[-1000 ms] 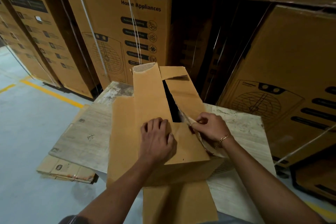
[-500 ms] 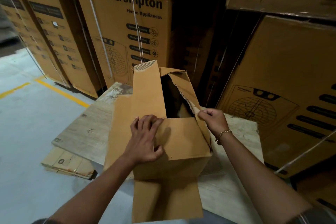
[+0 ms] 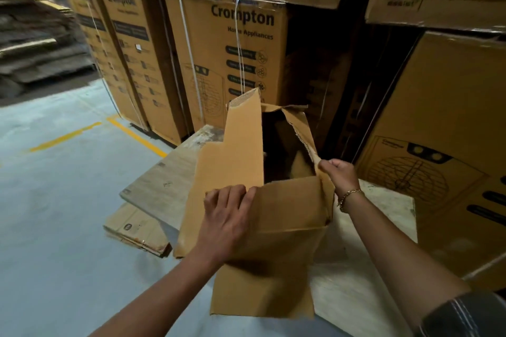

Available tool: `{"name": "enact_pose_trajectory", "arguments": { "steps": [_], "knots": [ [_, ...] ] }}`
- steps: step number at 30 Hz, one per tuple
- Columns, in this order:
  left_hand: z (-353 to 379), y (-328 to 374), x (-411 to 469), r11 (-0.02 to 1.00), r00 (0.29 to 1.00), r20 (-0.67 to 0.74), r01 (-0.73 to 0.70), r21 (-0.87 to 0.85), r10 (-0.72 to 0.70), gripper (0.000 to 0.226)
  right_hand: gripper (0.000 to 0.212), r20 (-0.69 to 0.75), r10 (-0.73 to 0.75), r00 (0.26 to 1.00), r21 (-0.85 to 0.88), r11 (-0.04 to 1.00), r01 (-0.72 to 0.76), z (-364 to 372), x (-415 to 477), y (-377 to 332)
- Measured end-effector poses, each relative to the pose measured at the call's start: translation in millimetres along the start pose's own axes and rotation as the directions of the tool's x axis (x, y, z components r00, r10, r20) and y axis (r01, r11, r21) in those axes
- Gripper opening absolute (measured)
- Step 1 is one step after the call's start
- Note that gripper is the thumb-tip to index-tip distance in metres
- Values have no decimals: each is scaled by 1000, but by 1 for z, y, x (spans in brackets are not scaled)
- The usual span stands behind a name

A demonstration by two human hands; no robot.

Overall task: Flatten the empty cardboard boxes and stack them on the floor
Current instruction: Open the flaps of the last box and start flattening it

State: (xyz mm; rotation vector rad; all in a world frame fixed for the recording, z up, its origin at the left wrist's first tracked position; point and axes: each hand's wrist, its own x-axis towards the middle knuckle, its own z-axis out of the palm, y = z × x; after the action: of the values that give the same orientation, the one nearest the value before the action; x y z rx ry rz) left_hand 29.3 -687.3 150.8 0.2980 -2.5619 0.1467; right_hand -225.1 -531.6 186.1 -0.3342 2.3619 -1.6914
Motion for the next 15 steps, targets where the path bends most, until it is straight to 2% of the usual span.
{"name": "enact_pose_trajectory", "arguments": {
  "steps": [2, 3, 4, 5, 7, 8, 9, 11, 12, 13, 15],
  "knots": [
    [-7, 16, -37, 995, 997, -72, -10, -104, 2, 47, 22, 33, -19, 999, -48, 999, 20, 1, 0, 1],
    [-9, 25, -54, 987, 999, -34, 6, -158, -12, 38, 22, 56, -35, 998, -74, 997, 39, 3, -1, 2],
    [-11, 33, -70, 978, 997, 65, 44, -203, -32, 33, 23, 75, -43, 996, -84, 995, 49, 7, -1, 3],
    [-11, 37, -82, 966, 972, 227, 119, -228, -66, 38, 23, 89, -47, 995, -83, 995, 55, 10, -3, 2],
    [-5, 35, -96, 917, 836, 521, 329, -223, -173, 55, 24, 94, -51, 994, -74, 996, 58, 18, -2, 4],
    [3, 28, -98, 882, 787, 570, 419, -216, -234, 59, 23, 94, -52, 994, -79, 995, 60, 21, -2, 5],
    [10, 20, -95, 838, 778, 546, 496, -228, -311, 59, 24, 95, -57, 994, -87, 994, 66, 24, -3, 6],
    [19, -1, -77, 732, 756, 406, 633, -252, -513, 49, 28, 90, -64, 994, -101, 992, 73, 29, -4, 9],
    [25, -12, -65, 680, 722, 346, 687, -254, -600, 45, 28, 88, -62, 994, -108, 992, 71, 30, -5, 10],
    [29, -23, -50, 633, 678, 333, 734, -248, -656, 47, 28, 88, -66, 994, -112, 991, 75, 31, -6, 11],
    [41, -42, -20, 610, 606, 447, 777, -156, -658, 70, 27, 92, -70, 993, -125, 989, 81, 34, -9, 11]
  ]
}}
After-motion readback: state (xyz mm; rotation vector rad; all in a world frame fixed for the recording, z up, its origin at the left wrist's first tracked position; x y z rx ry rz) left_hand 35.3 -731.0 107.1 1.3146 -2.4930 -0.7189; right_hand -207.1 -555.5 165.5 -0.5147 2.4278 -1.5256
